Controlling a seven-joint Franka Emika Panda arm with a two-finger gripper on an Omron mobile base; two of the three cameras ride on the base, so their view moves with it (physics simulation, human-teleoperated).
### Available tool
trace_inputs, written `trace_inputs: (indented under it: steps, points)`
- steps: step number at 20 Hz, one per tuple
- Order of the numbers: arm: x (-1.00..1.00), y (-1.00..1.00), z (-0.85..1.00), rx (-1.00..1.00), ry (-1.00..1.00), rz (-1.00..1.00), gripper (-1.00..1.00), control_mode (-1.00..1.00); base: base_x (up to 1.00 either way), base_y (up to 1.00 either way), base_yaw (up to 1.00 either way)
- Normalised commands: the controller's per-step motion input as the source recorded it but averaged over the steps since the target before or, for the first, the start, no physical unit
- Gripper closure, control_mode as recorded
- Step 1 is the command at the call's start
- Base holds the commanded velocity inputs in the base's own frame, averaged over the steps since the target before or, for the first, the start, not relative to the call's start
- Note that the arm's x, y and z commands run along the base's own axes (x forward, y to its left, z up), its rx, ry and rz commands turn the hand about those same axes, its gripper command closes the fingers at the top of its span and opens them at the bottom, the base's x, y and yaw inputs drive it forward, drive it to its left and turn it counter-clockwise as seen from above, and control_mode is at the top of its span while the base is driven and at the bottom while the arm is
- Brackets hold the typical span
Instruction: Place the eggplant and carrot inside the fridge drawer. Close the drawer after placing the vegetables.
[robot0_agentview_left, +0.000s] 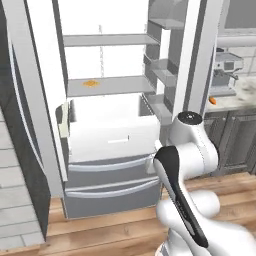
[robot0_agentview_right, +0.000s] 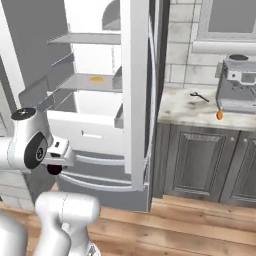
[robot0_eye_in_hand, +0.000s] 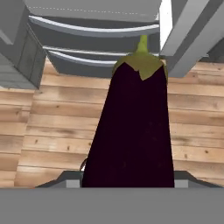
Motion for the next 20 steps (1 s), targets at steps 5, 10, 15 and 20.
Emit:
trace_inputs:
  steps: [5,10,15,20]
  points:
    - [0.0,0.0,0.0,0.0,0.0,0.0,1.0,1.0,0.8,0.25,0.0]
    - [0.0,0.0,0.0,0.0,0.0,0.0,1.0,1.0,0.78,0.21,-0.02]
    - [0.0,0.0,0.0,0.0,0.0,0.0,1.0,1.0,0.13,0.23,0.0]
    - [0.0,0.0,0.0,0.0,0.0,0.0,1.0,1.0,0.12,0.36,0.0]
